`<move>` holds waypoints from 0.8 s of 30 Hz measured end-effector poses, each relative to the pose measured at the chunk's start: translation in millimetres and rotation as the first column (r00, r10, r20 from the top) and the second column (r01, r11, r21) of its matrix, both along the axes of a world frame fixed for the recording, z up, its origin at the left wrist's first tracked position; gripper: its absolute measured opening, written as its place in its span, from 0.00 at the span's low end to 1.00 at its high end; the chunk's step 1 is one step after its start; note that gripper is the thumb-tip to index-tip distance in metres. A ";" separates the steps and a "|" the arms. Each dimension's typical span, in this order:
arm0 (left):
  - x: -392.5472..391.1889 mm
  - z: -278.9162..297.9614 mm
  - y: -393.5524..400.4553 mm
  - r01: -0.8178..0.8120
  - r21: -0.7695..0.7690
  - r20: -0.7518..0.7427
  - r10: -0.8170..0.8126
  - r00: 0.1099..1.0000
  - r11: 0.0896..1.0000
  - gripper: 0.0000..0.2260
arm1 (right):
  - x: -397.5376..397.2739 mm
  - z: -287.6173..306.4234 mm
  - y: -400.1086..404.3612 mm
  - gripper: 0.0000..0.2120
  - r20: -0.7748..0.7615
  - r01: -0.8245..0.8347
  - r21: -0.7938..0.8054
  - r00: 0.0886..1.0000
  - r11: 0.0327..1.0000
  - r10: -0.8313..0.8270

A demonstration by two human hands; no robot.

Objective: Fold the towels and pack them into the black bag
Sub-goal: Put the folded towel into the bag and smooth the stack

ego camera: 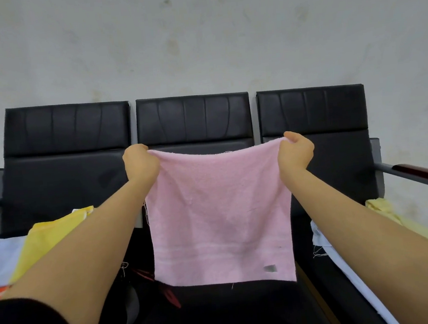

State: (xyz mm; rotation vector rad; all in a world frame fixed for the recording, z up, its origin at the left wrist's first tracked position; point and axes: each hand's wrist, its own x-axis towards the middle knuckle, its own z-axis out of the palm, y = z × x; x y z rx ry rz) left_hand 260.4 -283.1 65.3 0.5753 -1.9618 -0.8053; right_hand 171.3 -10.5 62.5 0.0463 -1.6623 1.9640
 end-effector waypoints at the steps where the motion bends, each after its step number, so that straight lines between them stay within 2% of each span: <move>1: 0.7 -0.2 1.2 -0.022 -0.003 0.016 0.022 1.000 1.000 0.13 | -1.6 -0.3 -0.4 0.22 0.007 0.015 0.039 1.000 0.999 -0.016; 3: 2.7 -1.2 4.3 -0.070 -0.035 0.062 0.073 0.995 0.997 0.11 | -5.6 -1.7 -1.3 0.23 0.017 0.068 0.171 0.997 0.983 -0.072; 5: 5.2 -3.0 5.8 -0.119 -0.095 0.112 0.130 0.985 0.988 0.09 | -8.4 -4.2 -1.4 0.21 -0.008 0.130 0.375 0.991 0.918 -0.137; 8: 9.6 -5.3 5.9 -0.157 -0.180 0.187 0.191 0.964 0.971 0.08 | -10.9 -8.9 4.5 0.13 -0.102 0.217 0.629 0.975 0.746 -0.197; 10: 12.6 -6.3 6.2 -0.183 -0.235 0.226 0.237 0.945 0.955 0.08 | -10.1 -10.2 9.1 0.11 -0.157 0.281 0.724 0.957 0.630 -0.246; 13: 14.5 -8.1 6.4 -0.215 -0.307 0.254 0.297 0.920 0.927 0.08 | -7.8 -10.7 11.6 0.08 -0.249 0.391 0.763 0.912 0.514 -0.325; 18: 19.6 -11.4 3.7 -0.245 -0.438 0.225 0.369 0.902 0.865 0.06 | -9.9 -12.9 12.0 0.07 -0.349 0.463 0.778 0.881 0.425 -0.320; 21: 23.8 -11.3 2.8 -0.251 -0.472 0.230 0.393 0.890 0.845 0.06 | -10.1 -12.6 12.1 0.07 -0.344 0.456 0.792 0.883 0.405 -0.320; 24: 27.3 -9.5 4.4 -0.265 -0.496 0.235 0.421 0.876 0.827 0.03 | -9.7 -12.8 10.9 0.06 -0.326 0.432 0.790 0.897 0.435 -0.297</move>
